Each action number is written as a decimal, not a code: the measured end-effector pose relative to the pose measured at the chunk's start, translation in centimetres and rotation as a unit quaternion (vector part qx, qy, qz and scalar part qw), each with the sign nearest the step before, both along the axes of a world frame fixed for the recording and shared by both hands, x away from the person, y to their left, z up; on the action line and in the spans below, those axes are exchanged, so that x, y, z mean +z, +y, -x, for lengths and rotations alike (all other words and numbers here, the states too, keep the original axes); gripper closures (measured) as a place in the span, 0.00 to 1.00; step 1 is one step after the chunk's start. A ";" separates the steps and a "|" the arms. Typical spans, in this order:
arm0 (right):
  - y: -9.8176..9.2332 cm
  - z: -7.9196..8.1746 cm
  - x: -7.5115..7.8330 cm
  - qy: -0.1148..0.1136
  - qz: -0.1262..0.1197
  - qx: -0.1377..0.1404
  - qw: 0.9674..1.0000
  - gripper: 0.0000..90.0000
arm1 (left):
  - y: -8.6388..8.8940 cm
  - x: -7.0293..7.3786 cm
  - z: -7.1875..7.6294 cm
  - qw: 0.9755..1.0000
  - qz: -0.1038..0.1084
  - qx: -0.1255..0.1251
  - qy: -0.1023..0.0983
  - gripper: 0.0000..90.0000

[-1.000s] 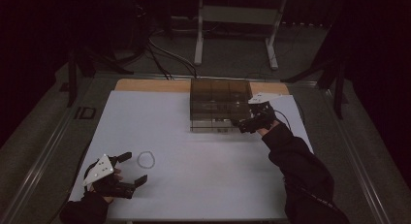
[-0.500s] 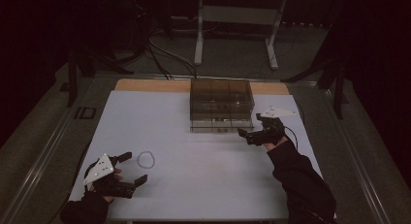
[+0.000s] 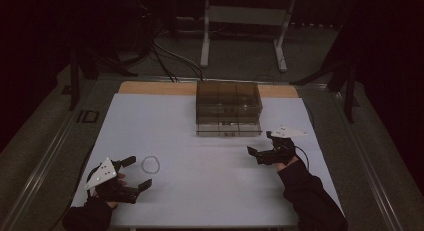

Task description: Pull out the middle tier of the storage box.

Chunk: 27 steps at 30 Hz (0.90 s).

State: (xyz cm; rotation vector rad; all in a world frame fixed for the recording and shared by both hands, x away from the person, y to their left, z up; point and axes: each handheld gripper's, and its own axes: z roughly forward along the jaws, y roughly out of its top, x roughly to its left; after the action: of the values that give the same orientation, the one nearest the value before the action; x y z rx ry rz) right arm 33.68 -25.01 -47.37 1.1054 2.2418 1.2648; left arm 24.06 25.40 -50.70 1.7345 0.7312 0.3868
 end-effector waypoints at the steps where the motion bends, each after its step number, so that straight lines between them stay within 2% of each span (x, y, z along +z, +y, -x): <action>1: 0.0 0.2 -0.2 0.001 0.005 0.001 1.000 0.02 | 0.0 0.0 0.0 1.000 0.000 0.000 0.000 0.01; 4: 0.0 0.9 -0.7 0.004 0.008 0.005 1.000 0.02 | 0.0 -0.1 -0.1 1.000 -0.001 0.001 0.002 0.01; 12: -0.7 2.3 -1.3 -0.015 0.009 0.009 1.000 0.02 | -0.2 -0.3 -0.3 1.000 -0.004 -0.003 0.005 0.01; 15: -0.8 2.9 -1.7 -0.008 -0.008 0.018 1.000 0.02 | -0.2 -0.2 -0.3 1.000 0.000 -0.002 0.005 0.01; 19: -0.8 3.6 -2.0 -0.008 0.009 0.026 1.000 0.02 | -0.3 -0.3 -0.4 1.000 -0.003 -0.004 0.006 0.01; 23: -1.3 4.0 -2.5 0.005 -0.005 0.021 1.000 0.02 | -0.4 -0.2 -0.6 1.000 -0.005 -0.005 0.005 0.01; 27: -1.5 3.9 -2.7 0.005 -0.008 0.019 1.000 0.02 | -0.5 -0.2 -0.6 1.000 -0.007 -0.006 0.005 0.01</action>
State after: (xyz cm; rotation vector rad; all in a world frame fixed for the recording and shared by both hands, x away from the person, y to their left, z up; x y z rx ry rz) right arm 29.81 -26.53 -50.08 1.0818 2.2749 1.2971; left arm 24.67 24.85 -50.95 1.7547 0.7264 0.3748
